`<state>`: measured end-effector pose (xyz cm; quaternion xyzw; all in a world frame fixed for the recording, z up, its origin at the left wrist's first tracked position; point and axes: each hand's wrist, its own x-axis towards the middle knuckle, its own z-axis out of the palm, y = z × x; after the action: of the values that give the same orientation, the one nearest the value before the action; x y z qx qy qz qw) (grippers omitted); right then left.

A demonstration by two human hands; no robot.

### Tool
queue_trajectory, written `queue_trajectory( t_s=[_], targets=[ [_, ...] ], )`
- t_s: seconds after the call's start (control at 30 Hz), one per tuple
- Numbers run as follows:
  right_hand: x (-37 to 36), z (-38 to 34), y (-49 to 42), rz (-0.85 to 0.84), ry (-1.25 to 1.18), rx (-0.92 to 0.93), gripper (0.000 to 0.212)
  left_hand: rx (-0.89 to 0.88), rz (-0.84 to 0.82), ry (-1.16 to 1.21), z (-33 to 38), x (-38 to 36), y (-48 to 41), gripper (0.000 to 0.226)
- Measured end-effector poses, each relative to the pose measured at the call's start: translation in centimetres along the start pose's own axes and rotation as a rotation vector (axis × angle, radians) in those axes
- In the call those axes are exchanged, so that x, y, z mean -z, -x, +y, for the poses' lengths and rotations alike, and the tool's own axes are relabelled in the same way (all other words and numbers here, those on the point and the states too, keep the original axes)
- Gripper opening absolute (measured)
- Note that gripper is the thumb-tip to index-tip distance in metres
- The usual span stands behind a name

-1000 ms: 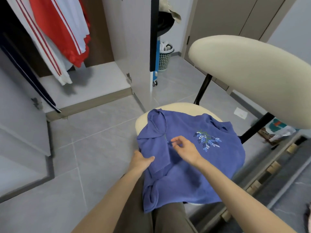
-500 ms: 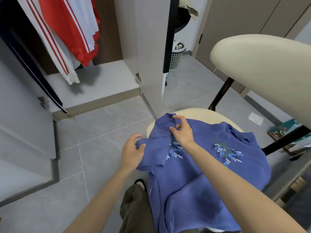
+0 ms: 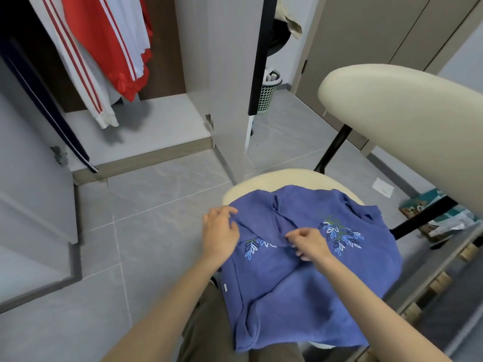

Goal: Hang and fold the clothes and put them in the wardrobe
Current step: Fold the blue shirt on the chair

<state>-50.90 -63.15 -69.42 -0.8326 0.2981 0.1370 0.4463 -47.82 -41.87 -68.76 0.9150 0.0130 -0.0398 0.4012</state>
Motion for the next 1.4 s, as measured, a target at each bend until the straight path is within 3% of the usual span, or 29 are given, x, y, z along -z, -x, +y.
queue_trajectory(
  t_s=[0.07, 0.17, 0.27, 0.33, 0.4, 0.43, 0.53, 0.63, 0.8, 0.97, 1.03, 1.17, 1.23, 1.3, 1.4],
  targets=[
    [0.3, 0.8, -0.3, -0.018, 0.161, -0.002, 0.014, 0.067, -0.155, 0.132, 0.9, -1.4, 0.4, 0.021],
    [0.7, -0.7, -1.2, 0.13, 0.163, 0.187, 0.014, 0.296, -0.344, 0.301, 1.5, -3.2, 0.7, 0.017],
    [0.2, -3.3, -2.6, 0.132, 0.16, 0.331, 0.015, 0.44, -0.351, 0.422, 1.2, -4.3, 0.3, 0.022],
    [-0.5, -4.7, -3.8, 0.103, 0.222, 0.403, 0.029, 0.364, -0.27, 0.328, 0.7, -4.6, 0.0, 0.024],
    [-1.2, -5.5, -4.7, 0.045, 0.346, 0.427, 0.042, 0.176, -0.198, 0.137, 0.2, -4.6, 0.2, 0.013],
    [-1.6, -5.7, -5.2, 0.031, 0.432, 0.419, 0.043, 0.086, -0.2, 0.041, 0.0, -4.8, 0.5, 0.018],
    [-2.2, -5.4, -5.9, 0.143, 0.595, 0.417, 0.021, -0.024, -0.193, -0.136, -0.1, -5.4, 0.8, 0.04],
    [-1.6, -4.5, -5.9, 0.251, 0.426, 0.494, 0.008, -0.044, -0.129, -0.168, 0.3, -5.5, 0.4, 0.034],
    [2.4, -3.7, -4.7, 0.395, 0.083, 0.567, 0.024, -0.137, -0.11, -0.186, 0.6, -5.1, 0.0, 0.009],
    [4.9, -1.8, -3.8, 0.458, 0.089, 0.6, 0.028, -0.331, -0.171, -0.028, 0.1, -2.7, 0.5, 0.005],
    [4.9, -0.8, -3.6, 0.472, 0.206, 0.592, 0.024, -0.378, -0.179, -0.062, -0.4, -1.4, 1.0, 0.01],
    [4.9, 0.9, -2.7, 0.143, 0.795, 0.374, 0.029, -0.375, -0.276, -0.223, -0.6, 0.1, 1.7, 0.012],
    [4.8, 1.0, -2.1, 0.09, 0.818, 0.281, 0.026, -0.341, -0.367, -0.311, -0.3, 0.0, 2.0, 0.012],
    [4.7, 0.5, -1.4, 0.166, 0.835, 0.347, 0.026, -0.285, -0.357, -0.275, 0.2, -0.6, 2.3, 0.017],
    [4.1, 0.0, -0.5, 0.163, 0.865, 0.507, 0.046, -0.251, -0.281, -0.241, 1.2, -1.7, 2.4, 0.037]
  ],
)
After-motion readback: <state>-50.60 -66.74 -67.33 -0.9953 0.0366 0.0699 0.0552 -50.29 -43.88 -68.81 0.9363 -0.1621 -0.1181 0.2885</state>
